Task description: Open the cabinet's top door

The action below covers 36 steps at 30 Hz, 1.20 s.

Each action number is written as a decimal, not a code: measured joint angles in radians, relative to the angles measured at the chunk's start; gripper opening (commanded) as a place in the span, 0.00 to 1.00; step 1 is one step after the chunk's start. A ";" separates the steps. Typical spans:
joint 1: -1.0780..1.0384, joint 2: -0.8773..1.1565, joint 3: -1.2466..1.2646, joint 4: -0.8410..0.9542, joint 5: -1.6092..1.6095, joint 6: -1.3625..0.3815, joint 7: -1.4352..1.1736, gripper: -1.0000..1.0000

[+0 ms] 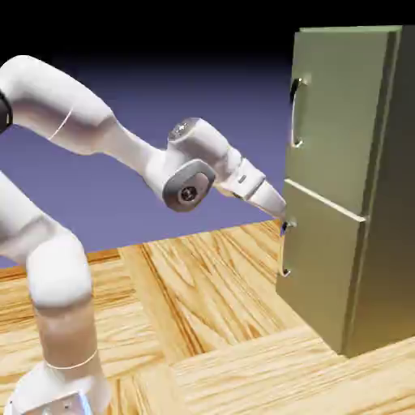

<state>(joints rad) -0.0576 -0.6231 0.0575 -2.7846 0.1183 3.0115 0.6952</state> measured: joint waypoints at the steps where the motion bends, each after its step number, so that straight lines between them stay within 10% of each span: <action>1: -0.026 -0.020 0.021 0.009 0.043 -0.009 -0.017 1.00; 36: -0.928 -0.709 0.767 0.338 1.566 -0.340 -0.603 1.00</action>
<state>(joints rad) -0.9851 -1.3317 0.8242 -2.4464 1.6842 2.6715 0.0919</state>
